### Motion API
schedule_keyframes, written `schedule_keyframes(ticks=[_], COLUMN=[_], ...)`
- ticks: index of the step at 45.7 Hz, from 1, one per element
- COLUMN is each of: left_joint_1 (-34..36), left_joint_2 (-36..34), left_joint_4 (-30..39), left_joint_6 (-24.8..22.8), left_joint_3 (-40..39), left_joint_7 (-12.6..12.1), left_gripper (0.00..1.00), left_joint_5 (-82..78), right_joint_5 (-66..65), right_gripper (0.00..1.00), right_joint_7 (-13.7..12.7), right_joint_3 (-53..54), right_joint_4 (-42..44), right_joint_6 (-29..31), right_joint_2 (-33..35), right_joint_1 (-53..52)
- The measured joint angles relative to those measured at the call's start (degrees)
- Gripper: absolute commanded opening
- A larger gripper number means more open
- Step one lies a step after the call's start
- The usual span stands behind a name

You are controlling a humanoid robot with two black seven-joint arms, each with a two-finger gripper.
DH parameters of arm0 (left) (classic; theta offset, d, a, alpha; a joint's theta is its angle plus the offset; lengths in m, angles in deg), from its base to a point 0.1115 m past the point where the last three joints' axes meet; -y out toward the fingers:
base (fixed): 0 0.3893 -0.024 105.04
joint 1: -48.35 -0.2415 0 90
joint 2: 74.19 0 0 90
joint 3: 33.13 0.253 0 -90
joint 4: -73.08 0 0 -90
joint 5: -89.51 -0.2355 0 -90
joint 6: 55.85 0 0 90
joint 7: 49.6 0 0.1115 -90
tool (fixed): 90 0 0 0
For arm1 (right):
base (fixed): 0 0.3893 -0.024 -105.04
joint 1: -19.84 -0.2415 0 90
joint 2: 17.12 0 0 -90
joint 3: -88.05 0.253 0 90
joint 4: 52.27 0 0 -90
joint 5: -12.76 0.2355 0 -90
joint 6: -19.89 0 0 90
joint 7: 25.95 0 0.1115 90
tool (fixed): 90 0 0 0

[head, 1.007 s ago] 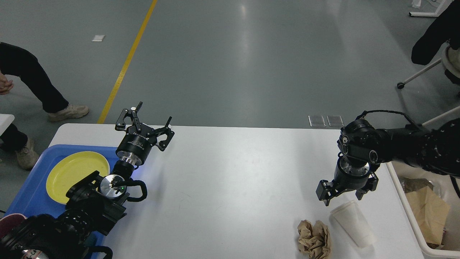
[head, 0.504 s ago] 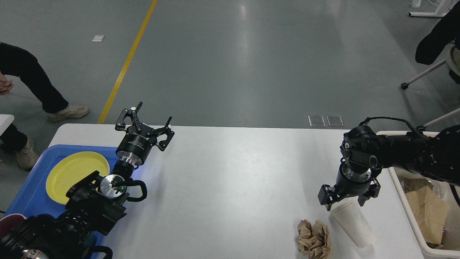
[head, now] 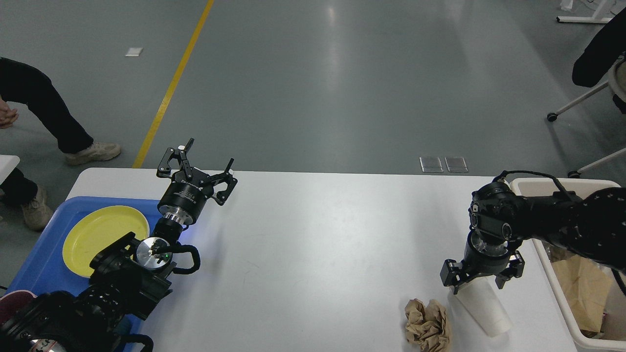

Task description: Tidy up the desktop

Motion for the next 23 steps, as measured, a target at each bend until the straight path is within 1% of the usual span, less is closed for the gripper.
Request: schedule_keyframes(ticks=[2,6,10,12,16,23], left_joint_1=[0.0,0.0,0.0,0.0,0.0,0.0], left_joint_2=[0.0,0.0,0.0,0.0,0.0,0.0], left_joint_4=[0.0,0.0,0.0,0.0,0.0,0.0], left_joint_6=[0.0,0.0,0.0,0.0,0.0,0.0], left_joint_3=[0.0,0.0,0.0,0.0,0.0,0.0], left_joint_7=[0.0,0.0,0.0,0.0,0.0,0.0], left_gripper=[0.97,0.97,0.97,0.97,0.97,0.97], left_joint_5=[0.0,0.0,0.0,0.0,0.0,0.0], right_joint_5=[1.67,4.24,5.1,5.26,5.44,5.62], right_gripper=[0.93,0.79,0.57,0.48,0.38,0.1], right_joint_7=[0.0,-0.07,-0.08,-0.08,-0.1,-0.1], right_joint_3=[-0.04,-0.23,-1.0,-1.82,-3.8,-4.86], right_joint_4=[1.43,3.39,4.11,4.23,4.26,3.71], right_joint_6=[-0.48,-1.46,-1.87,-1.92,-1.57,0.49], right_joint_2=[-0.01,-0.1,-0.25,-0.27,-0.28,-0.28], right_joint_1=[0.58,1.17,1.37,1.37,1.26,0.89])
